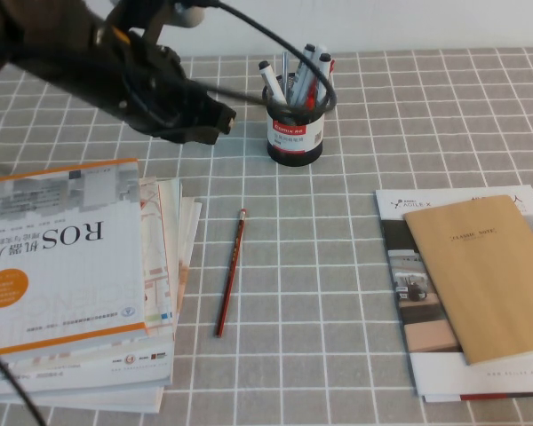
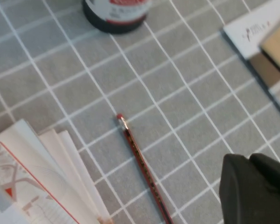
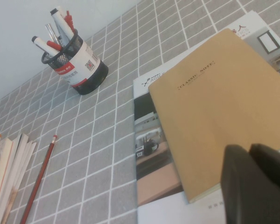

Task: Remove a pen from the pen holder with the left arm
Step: 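Take a marker out of the pen holder and lay it on the table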

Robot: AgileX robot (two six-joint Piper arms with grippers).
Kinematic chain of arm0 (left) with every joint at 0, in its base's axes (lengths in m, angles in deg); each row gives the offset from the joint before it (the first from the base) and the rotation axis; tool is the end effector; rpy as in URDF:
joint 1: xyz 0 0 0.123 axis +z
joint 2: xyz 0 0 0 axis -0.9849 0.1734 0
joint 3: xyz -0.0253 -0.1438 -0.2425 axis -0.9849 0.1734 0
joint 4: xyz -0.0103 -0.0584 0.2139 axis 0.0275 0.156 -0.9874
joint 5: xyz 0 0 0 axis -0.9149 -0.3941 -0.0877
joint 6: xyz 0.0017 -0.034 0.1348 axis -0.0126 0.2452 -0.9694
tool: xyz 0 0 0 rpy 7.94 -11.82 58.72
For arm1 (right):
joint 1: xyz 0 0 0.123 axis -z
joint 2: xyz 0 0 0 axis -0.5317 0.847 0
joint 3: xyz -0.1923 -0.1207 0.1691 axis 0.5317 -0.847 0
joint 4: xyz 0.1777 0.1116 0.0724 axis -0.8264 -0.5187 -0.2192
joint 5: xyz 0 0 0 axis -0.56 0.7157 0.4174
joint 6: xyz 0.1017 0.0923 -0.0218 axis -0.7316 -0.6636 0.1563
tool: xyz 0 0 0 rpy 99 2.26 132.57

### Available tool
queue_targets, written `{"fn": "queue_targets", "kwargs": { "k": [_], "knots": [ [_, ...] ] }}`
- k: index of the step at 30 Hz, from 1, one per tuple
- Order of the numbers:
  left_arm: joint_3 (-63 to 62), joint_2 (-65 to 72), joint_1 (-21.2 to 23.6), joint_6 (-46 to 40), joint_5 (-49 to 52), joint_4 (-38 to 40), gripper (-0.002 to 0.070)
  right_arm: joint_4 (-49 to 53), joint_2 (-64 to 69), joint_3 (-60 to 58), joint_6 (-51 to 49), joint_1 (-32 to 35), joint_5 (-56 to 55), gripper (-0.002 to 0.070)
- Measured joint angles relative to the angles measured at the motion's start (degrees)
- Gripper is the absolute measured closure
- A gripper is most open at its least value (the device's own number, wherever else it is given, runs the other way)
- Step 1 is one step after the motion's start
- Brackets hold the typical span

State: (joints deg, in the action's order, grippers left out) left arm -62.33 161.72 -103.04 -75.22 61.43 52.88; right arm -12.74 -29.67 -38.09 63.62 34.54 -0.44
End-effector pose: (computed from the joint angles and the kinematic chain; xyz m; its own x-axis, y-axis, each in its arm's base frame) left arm 0.3174 -0.1761 0.3138 -0.6497 0.4531 -0.6104 0.6413 0.7578 -0.1201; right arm 0.0690 0.0313 0.1644 -0.3186 0.5672 -0.7595 -0.0173 0.7976 0.6030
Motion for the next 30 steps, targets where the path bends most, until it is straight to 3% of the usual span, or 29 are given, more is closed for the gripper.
{"fn": "queue_targets", "kwargs": {
  "k": [5,11,14,18,20,23,30],
  "knots": [
    [-11.5,8.2,2.1,-1.6,10.1,3.3,0.0677,0.0,0.0,0.0,0.0,0.0,0.0,0.0689],
    [-16.9,12.7,2.3,-1.9,6.2,5.8,0.0666,0.0,0.0,0.0,0.0,0.0,0.0,0.0689],
    [-17.3,14.3,2.3,-2.7,-1.1,7.0,0.0543,0.0,0.0,0.0,0.0,0.0,0.0,0.0689],
    [-17.5,16.6,2.3,-2.8,-10.1,8.8,0.0280,0.0,0.0,0.0,0.0,0.0,0.0,0.0689],
    [-17.5,18.1,2.3,-0.9,-15.1,11.1,0.0193,0.0,0.0,0.0,0.0,0.0,0.0,0.0689],
    [-17.5,20.1,2.3,0.1,-22.5,16.2,0.0151,0.0,0.0,0.0,0.2,0.0,0.0,0.0689],
    [-17.5,25.3,2.3,-2.6,-29.2,24.1,0.0183,0.0,0.0,0.0,1.2,0.0,0.0,0.0689]
  ]
}}
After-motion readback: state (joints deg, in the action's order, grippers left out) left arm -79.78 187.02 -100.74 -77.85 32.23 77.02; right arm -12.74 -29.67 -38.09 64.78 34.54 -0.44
